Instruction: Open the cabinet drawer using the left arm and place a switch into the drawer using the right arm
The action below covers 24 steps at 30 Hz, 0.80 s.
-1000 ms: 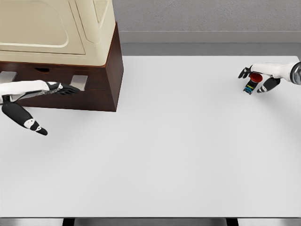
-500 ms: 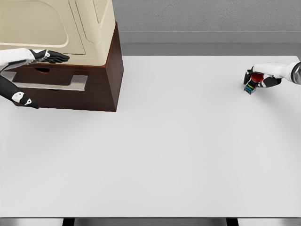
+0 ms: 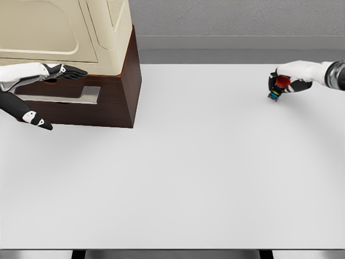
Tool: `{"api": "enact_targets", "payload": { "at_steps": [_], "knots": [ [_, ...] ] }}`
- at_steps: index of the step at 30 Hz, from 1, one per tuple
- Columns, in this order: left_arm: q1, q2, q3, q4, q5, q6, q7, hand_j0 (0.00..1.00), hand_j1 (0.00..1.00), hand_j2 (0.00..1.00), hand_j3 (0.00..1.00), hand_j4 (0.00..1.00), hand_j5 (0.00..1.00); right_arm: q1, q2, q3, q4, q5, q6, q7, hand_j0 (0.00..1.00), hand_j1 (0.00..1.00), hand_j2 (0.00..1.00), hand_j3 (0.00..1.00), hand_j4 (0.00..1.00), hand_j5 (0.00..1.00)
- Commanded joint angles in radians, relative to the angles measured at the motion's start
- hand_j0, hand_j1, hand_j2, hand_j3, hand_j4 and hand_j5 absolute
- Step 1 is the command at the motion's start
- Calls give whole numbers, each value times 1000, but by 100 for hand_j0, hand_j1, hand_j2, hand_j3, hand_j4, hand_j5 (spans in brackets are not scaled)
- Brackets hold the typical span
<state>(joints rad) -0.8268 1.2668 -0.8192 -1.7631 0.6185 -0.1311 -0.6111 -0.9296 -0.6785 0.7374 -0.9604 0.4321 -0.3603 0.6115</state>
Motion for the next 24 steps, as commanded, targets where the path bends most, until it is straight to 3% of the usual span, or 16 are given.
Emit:
{"api": "enact_targets", "payload": {
  "at_steps": [1,8,24],
  "knots": [
    [2,0,-1,2,0,1,0,100,100,100,100,100,100,0,-7,-1,-32,-4,-52,-1,44,44,44,44,44,44],
    [31,0,-5,16,-3,1,0,100,100,100,100,100,100,0,-21,-1,-158,-7,-189,-1,44,44,44,44,44,44],
    [58,2,-6,79,-25,2,0,100,100,100,100,100,100,3,-96,43,-523,-26,-190,-1,44,44,44,44,44,44]
  ]
}}
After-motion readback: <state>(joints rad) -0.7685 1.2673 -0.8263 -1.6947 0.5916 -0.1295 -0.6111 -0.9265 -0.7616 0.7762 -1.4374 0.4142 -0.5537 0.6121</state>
